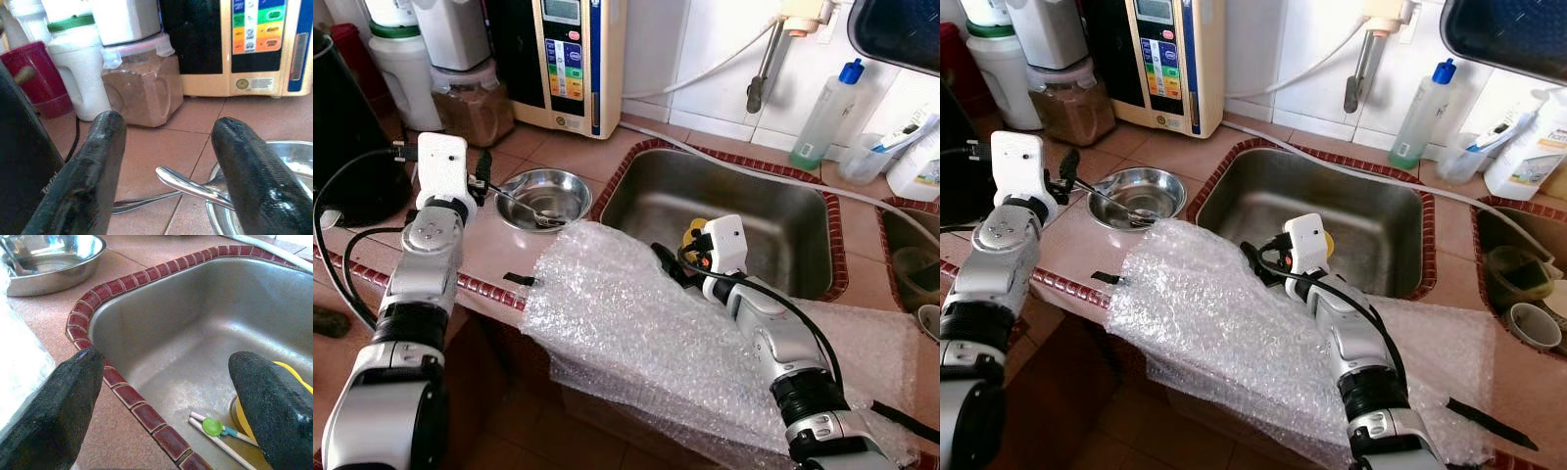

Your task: Kitchen organization

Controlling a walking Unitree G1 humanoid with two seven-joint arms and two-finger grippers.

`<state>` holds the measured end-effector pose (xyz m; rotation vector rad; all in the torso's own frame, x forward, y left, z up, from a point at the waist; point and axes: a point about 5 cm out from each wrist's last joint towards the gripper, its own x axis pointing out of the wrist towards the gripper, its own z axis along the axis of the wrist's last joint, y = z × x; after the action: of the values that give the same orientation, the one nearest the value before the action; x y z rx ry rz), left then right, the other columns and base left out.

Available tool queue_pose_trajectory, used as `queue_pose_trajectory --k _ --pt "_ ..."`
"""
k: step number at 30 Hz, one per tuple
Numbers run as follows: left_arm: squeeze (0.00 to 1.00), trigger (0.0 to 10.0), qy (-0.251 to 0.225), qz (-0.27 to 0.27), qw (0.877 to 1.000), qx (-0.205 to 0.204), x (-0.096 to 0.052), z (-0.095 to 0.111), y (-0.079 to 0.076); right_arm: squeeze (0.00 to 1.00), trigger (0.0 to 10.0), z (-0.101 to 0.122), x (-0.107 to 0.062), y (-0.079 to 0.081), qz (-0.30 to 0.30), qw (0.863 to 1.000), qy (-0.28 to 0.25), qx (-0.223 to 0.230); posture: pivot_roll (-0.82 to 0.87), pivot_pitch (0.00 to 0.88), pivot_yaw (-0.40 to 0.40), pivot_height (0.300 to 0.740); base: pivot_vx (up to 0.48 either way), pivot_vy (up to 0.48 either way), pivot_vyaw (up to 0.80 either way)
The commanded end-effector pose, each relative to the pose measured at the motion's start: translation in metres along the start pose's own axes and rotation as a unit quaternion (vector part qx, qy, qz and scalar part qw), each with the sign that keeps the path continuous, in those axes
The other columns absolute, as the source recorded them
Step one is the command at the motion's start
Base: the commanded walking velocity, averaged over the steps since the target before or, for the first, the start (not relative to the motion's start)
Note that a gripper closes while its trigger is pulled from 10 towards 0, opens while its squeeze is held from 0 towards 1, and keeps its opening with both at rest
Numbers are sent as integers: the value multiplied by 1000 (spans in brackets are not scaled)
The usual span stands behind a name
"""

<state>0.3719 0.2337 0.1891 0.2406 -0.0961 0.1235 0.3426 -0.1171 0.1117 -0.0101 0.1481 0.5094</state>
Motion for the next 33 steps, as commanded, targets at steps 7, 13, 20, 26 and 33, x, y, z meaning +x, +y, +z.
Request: queue_pose_trajectory --k 7,13,20,26,33 --pt "1000 10000 27 65 985 -160 -15 -13 -12 0 10000 0 -3 3 6 1000 -4 -12 -40 6 -18 740 0 0 0" --pt "1000 10000 37 86 966 -242 -11 -18 -21 0 10000 -1 -5 2 6 1000 -2 -18 -59 5 -20 740 0 0 0" --pt "1000 10000 49 115 939 -320 3 -17 -15 0 10000 -1 -10 -1 -2 1000 -1 -22 -83 9 -11 740 0 0 0" --pt "1000 10000 65 116 921 -367 15 -12 -15 0 10000 -3 -14 3 -4 1000 -2 -25 -107 23 1 740 0 0 0" --pt "1000 10000 84 107 906 -401 22 -11 -19 0 10000 -3 -22 13 40 999 -15 -9 -128 39 7 740 0 0 0"
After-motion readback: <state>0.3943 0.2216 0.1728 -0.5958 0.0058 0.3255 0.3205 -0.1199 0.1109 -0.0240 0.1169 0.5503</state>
